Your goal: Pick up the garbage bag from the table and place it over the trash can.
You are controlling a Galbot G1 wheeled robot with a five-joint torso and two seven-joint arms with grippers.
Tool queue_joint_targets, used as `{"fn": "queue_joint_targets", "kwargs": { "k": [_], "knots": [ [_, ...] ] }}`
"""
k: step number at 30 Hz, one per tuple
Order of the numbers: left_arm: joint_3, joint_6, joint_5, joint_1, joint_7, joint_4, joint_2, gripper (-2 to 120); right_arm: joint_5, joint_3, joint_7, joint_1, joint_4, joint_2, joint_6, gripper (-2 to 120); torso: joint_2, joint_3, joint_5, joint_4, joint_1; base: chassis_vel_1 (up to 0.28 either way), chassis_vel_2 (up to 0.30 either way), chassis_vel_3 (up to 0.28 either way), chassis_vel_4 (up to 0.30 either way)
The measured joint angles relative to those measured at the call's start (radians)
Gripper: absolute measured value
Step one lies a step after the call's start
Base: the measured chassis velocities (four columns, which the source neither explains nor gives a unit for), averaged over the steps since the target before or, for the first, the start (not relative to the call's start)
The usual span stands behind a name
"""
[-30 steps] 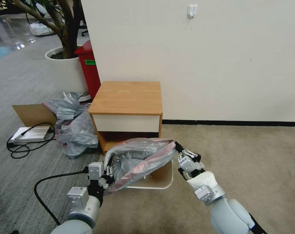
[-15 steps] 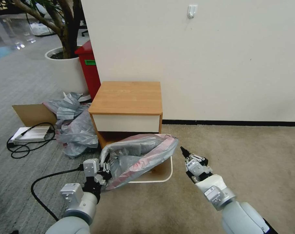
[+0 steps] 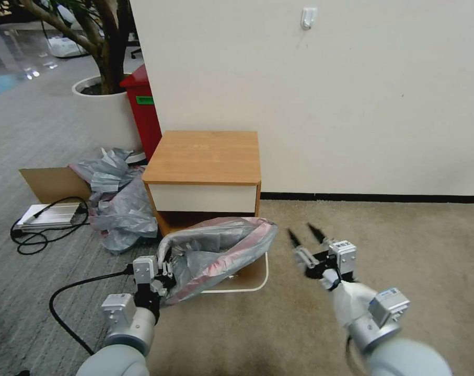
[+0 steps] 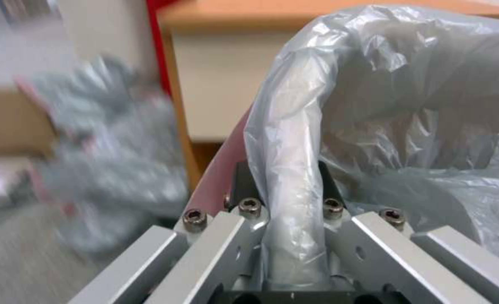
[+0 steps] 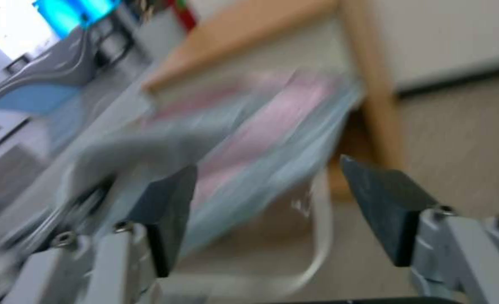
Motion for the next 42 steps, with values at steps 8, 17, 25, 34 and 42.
{"fn": "queue_joint_targets", "kwargs": {
  "k": [8, 17, 25, 34, 42],
  "knots": [
    [0.012, -0.174, 0.247, 0.006, 0.039, 0.056, 0.004, 3, 0.122, -0.181, 0.091, 0.100, 0.002, 0.043, -0.073, 96, 0.000, 0.000, -0.0002, 0.0001, 0.000, 0.000, 0.000, 0.000, 0.000],
    [0.044, -0.236, 0.368, 0.054, 0.018, 0.066, -0.022, 3, 0.241, -0.226, 0.277, 0.201, -0.101, 0.150, -0.073, 99, 0.000, 0.000, 0.0000, 0.0000, 0.000, 0.000, 0.000, 0.000, 0.000],
    [0.057, -0.237, 0.376, 0.066, 0.007, 0.066, -0.035, 3, 0.250, -0.241, 0.316, 0.243, -0.172, 0.191, -0.077, 96, 0.000, 0.000, 0.0000, 0.0000, 0.000, 0.000, 0.000, 0.000, 0.000],
    [0.075, -0.237, 0.377, 0.078, 0.003, 0.066, -0.044, 3, 0.247, -0.244, 0.321, 0.261, -0.196, 0.210, -0.078, 75, 0.000, 0.000, -0.0001, 0.0000, 0.000, 0.000, 0.000, 0.000, 0.000],
    [0.075, -0.235, 0.371, 0.080, -0.001, 0.063, -0.050, 3, 0.217, -0.240, 0.310, 0.255, -0.200, 0.206, -0.081, 44, 0.000, 0.000, 0.0000, 0.0001, 0.000, 0.000, 0.000, 0.000, 0.000]
  ]
}}
